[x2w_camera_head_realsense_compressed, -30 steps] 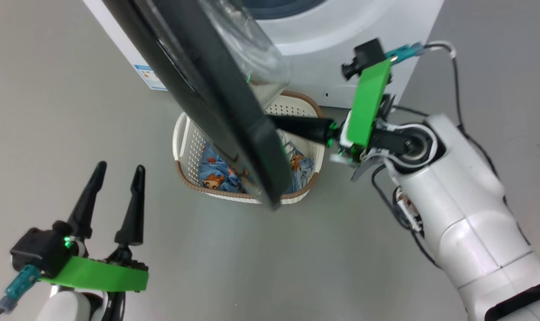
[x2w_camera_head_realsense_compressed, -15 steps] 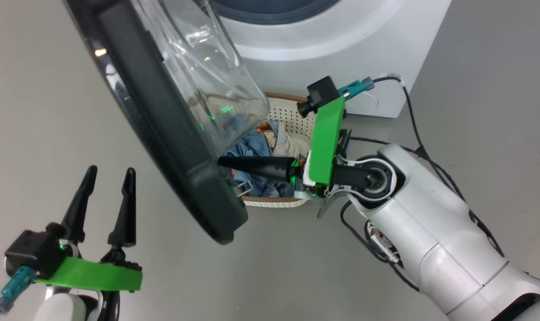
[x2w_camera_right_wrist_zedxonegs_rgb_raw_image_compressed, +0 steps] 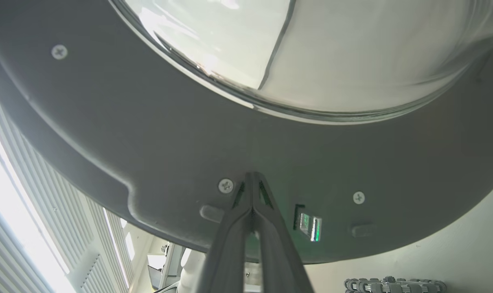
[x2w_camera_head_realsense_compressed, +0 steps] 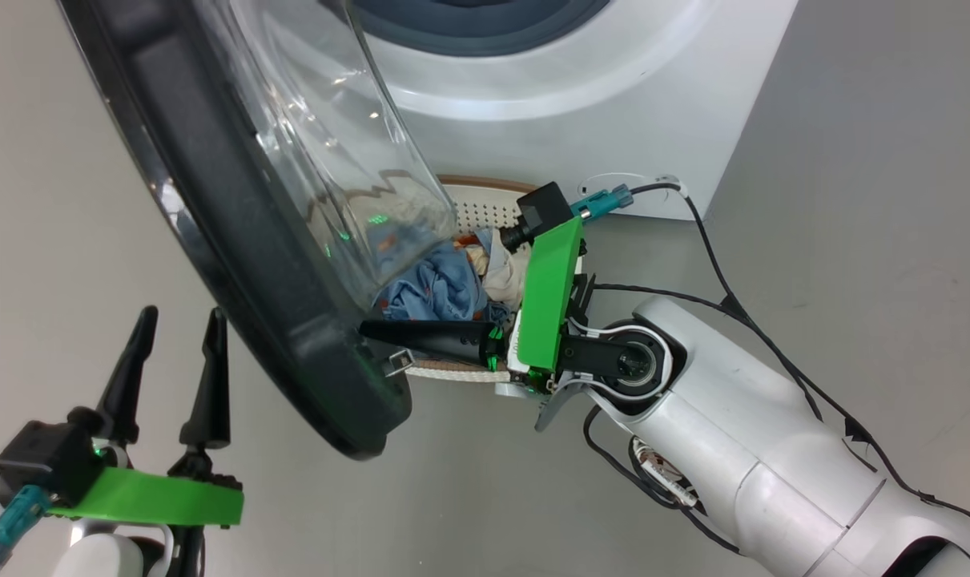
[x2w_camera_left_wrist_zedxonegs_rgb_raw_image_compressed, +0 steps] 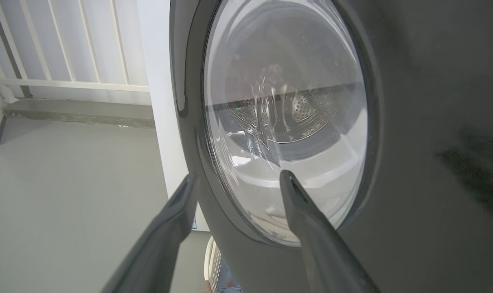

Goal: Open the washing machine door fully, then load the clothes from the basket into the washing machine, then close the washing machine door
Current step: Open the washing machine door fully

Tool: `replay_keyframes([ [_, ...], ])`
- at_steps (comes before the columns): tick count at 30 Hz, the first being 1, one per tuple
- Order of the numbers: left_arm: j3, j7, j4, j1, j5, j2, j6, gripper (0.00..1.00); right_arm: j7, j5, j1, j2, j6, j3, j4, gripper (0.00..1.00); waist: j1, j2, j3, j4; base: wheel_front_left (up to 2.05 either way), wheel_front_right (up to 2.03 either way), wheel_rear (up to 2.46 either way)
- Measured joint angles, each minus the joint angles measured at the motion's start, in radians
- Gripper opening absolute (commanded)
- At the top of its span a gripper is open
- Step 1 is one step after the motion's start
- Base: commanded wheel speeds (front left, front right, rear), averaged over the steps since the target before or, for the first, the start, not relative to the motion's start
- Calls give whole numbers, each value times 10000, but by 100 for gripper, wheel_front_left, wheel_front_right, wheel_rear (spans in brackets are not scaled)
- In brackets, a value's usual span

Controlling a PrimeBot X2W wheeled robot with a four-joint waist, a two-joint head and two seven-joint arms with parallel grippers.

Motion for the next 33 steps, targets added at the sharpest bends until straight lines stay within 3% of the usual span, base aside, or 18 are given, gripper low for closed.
replay_keyframes([
  [9, 180, 0, 69, 379, 230, 98, 0, 100, -627, 395, 148, -205, 0, -140, -205, 0, 0, 0, -338, -336, 0, 0, 0],
  [33, 1221, 2, 44, 1973, 813, 198, 0, 100, -2704, 997, 3869, -1409, 0, -1407, -2545, 0, 0, 0, -1833, -1718, 0, 0, 0],
])
